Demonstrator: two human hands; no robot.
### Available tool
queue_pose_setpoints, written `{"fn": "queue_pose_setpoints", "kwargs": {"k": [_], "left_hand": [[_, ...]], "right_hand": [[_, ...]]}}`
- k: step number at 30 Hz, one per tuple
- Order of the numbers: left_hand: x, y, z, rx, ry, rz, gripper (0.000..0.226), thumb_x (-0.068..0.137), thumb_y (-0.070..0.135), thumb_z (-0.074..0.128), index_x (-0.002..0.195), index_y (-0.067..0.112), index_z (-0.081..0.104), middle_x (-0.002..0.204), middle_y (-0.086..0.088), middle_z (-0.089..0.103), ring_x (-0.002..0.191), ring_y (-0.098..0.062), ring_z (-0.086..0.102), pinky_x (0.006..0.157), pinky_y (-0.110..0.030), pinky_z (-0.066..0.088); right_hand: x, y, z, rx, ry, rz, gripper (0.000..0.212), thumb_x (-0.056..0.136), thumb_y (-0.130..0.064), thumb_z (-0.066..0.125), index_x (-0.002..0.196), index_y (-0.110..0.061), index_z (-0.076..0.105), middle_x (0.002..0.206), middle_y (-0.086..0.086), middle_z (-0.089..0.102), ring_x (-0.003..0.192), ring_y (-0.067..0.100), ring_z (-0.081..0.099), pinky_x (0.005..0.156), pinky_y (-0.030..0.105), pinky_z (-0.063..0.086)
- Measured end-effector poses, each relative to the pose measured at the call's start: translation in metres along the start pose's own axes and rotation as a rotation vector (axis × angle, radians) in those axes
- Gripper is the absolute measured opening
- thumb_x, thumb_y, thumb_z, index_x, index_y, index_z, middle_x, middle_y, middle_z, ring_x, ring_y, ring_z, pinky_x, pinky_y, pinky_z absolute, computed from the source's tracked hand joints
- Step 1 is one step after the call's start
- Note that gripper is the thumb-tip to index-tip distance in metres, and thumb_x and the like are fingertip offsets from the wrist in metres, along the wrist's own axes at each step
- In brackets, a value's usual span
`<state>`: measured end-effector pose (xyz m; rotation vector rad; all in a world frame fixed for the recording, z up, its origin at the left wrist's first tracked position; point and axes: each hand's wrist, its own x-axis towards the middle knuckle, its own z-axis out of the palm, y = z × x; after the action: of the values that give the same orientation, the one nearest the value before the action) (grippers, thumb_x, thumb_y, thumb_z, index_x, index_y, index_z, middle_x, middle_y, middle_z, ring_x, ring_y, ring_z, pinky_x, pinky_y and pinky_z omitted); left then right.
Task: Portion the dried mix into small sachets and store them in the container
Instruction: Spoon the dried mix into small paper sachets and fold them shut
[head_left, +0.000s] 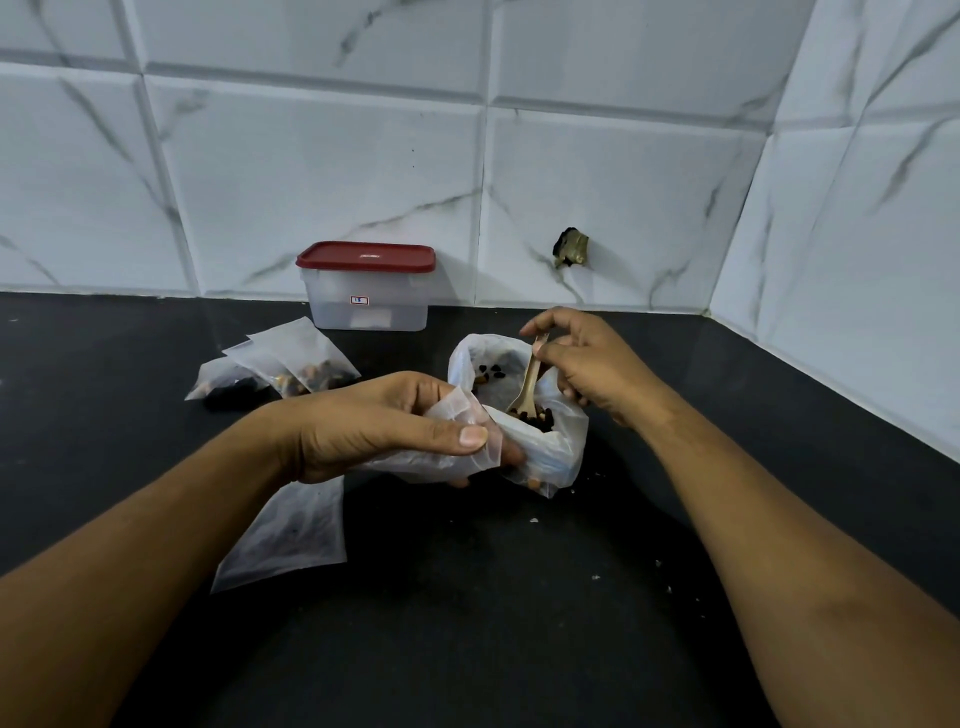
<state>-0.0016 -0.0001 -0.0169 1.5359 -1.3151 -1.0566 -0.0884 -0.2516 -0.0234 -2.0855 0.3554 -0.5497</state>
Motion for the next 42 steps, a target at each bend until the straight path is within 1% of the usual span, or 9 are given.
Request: {"fn": "queue_pose_setpoints", "kwargs": {"k": [6,12,15,18,22,27,33,38,42], "left_hand": [[0.000,0.001,0.001,-0.016,-0.001,0.006,0.052,0.088,0.032,0.068,0.130,0.002,0.066,0.134,-0.012,0.069,0.129,-0.029,0.062,0.103,-0.031,0.053],[-0.002,-0.001,-0.005,-0.031,0.008,-0.003,0.045,0.089,0.034,0.073,0.125,0.008,0.071,0.134,-0.019,0.067,0.129,-0.040,0.060,0.111,-0.053,0.048],[-0.007,0.002,-0.010,-0.092,0.048,0.046,0.042,0.085,0.039,0.079,0.118,0.014,0.075,0.127,-0.021,0.070,0.117,-0.034,0.068,0.102,-0.043,0.056],[-0.008,0.003,-0.013,-0.173,0.232,0.102,0.053,0.076,0.047,0.086,0.116,0.012,0.076,0.120,-0.022,0.072,0.105,-0.028,0.072,0.091,-0.036,0.059],[-0.002,0.004,-0.008,-0.209,0.543,0.155,0.038,0.086,0.036,0.074,0.113,0.009,0.075,0.108,-0.013,0.077,0.098,-0.021,0.073,0.085,-0.029,0.061],[0.004,0.005,0.001,-0.203,0.706,0.177,0.030,0.077,0.033,0.073,0.102,0.018,0.075,0.098,0.000,0.080,0.087,-0.006,0.075,0.074,-0.018,0.059],[0.011,-0.008,0.001,-0.034,0.684,-0.006,0.054,0.069,0.042,0.081,0.119,0.024,0.070,0.104,0.006,0.078,0.102,-0.011,0.072,0.093,-0.031,0.056],[0.012,-0.006,0.001,-0.015,0.627,-0.023,0.046,0.072,0.036,0.079,0.115,0.027,0.067,0.098,0.013,0.078,0.093,0.000,0.073,0.075,-0.014,0.056],[0.013,-0.007,0.006,0.002,0.636,0.009,0.047,0.069,0.036,0.082,0.113,0.025,0.068,0.100,0.012,0.079,0.095,-0.003,0.074,0.076,-0.017,0.058]], "right_hand": [[-0.003,0.000,0.001,0.033,-0.096,0.063,0.009,0.100,-0.013,0.066,0.107,-0.012,0.071,0.079,0.005,0.071,0.045,0.011,0.039,0.040,0.020,0.032],[-0.002,0.002,-0.002,0.098,-0.028,0.115,0.012,0.100,-0.010,0.063,0.110,-0.013,0.069,0.086,0.007,0.073,0.042,0.007,0.044,0.037,0.019,0.033],[-0.002,0.002,-0.002,0.128,0.005,0.140,0.009,0.101,-0.011,0.063,0.108,-0.013,0.068,0.085,0.006,0.075,0.041,0.007,0.044,0.037,0.019,0.032],[-0.002,0.001,-0.002,0.145,0.055,0.144,0.008,0.101,-0.011,0.062,0.106,-0.013,0.068,0.082,0.005,0.072,0.043,0.008,0.044,0.037,0.019,0.033],[-0.001,0.002,-0.002,0.153,0.122,0.141,0.008,0.102,-0.014,0.062,0.106,-0.013,0.068,0.090,0.011,0.074,0.042,0.007,0.045,0.037,0.018,0.033],[0.002,0.001,-0.005,0.217,0.203,0.139,0.005,0.102,-0.015,0.062,0.103,-0.015,0.067,0.094,0.016,0.075,0.040,0.008,0.045,0.036,0.018,0.032],[0.001,-0.002,-0.006,0.264,0.241,0.121,0.005,0.103,-0.015,0.061,0.105,-0.014,0.066,0.091,0.014,0.070,0.040,0.008,0.046,0.036,0.019,0.034],[-0.001,-0.007,-0.007,0.311,0.284,0.103,0.005,0.102,-0.016,0.063,0.105,-0.014,0.067,0.107,0.019,0.074,0.041,0.007,0.046,0.037,0.019,0.035],[-0.002,-0.014,-0.006,0.345,0.289,0.085,0.006,0.102,-0.018,0.064,0.106,-0.015,0.066,0.107,0.018,0.076,0.041,0.008,0.046,0.039,0.019,0.035]]}}
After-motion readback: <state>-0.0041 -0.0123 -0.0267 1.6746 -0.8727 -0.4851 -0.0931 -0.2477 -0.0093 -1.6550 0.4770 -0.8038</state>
